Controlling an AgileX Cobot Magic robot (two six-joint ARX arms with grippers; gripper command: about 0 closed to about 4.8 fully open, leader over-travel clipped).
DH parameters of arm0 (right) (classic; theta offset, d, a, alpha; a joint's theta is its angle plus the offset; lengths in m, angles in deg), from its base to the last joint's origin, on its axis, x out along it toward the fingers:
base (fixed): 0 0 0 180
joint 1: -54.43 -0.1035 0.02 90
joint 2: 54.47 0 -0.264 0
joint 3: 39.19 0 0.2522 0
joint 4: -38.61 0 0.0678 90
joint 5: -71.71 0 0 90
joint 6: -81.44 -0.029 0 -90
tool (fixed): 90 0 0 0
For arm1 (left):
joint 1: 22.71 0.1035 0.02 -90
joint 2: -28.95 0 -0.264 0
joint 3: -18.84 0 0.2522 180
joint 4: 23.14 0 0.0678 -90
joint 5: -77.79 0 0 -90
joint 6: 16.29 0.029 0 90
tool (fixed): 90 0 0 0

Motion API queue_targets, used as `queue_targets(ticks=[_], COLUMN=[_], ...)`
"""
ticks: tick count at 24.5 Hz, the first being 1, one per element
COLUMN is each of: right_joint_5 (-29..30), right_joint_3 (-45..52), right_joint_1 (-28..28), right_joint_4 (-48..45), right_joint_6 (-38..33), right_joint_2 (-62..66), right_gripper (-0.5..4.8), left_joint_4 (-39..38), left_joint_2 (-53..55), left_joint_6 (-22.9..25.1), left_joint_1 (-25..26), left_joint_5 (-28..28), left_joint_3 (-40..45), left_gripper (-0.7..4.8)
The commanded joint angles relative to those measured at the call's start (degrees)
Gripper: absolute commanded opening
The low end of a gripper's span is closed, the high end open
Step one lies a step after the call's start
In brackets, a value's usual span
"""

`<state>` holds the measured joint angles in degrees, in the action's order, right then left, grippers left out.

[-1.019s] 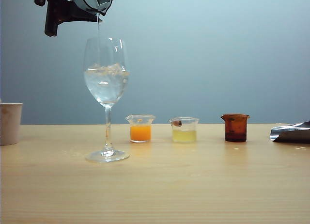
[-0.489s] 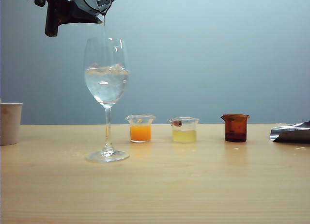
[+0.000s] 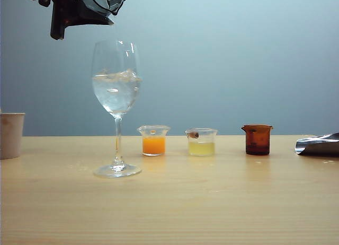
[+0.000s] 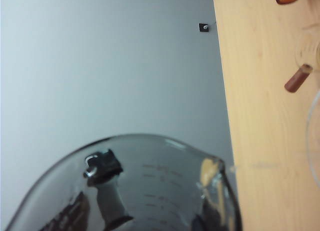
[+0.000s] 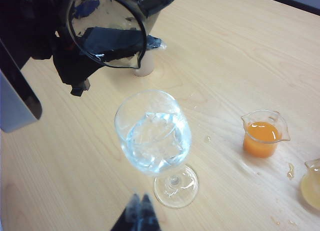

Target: Pick up the first measuring cup from the left, pour the coconut rum inside into the goblet, and finally put the measuring cup back in its original place.

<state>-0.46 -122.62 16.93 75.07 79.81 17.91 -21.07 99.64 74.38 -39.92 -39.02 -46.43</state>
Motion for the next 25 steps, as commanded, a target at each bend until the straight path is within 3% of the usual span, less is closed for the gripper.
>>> queue_targets(ticks=[1, 7, 12, 16, 19, 25], right_joint_5=[0.3, 0.3, 0.3, 0.3, 0.3, 0.3], right_joint_3=[-0.2, -0.2, -0.2, -0.2, -0.2, -0.2], right_joint_1=[-0.1, -0.1, -0.1, -0.1, -0.1, 0.0], right_joint_4=[-0.4, -0.4, -0.4, -0.3, -0.2, -0.2], right_joint_6=[0.2, 0.2, 0.2, 0.2, 0.2, 0.2], right_joint_2=[-0.1, -0.1, -0.1, -0.1, -0.1, -0.1], right_gripper=[-0.05, -0.05, -0.05, -0.05, -0.05, -0.05], left_joint_4=[0.9, 0.7, 0.5, 0.6, 0.5, 0.7], left_joint_2=[-0.4, -0.4, -0.4, -0.4, -0.4, -0.3], left_joint_6=[-5.9, -15.0, -29.8, -36.3, -42.4, -52.3], left_joint_1=[-0.1, -0.1, -0.1, -0.1, -0.1, -0.1], left_joint_5=[-0.4, -0.5, -0.4, -0.2, 0.2, 2.4], left_joint_3=[-0.3, -0.3, -0.3, -0.3, -0.3, -0.3], left_gripper=[1.78, 1.78, 1.78, 1.76, 1.43, 1.43])
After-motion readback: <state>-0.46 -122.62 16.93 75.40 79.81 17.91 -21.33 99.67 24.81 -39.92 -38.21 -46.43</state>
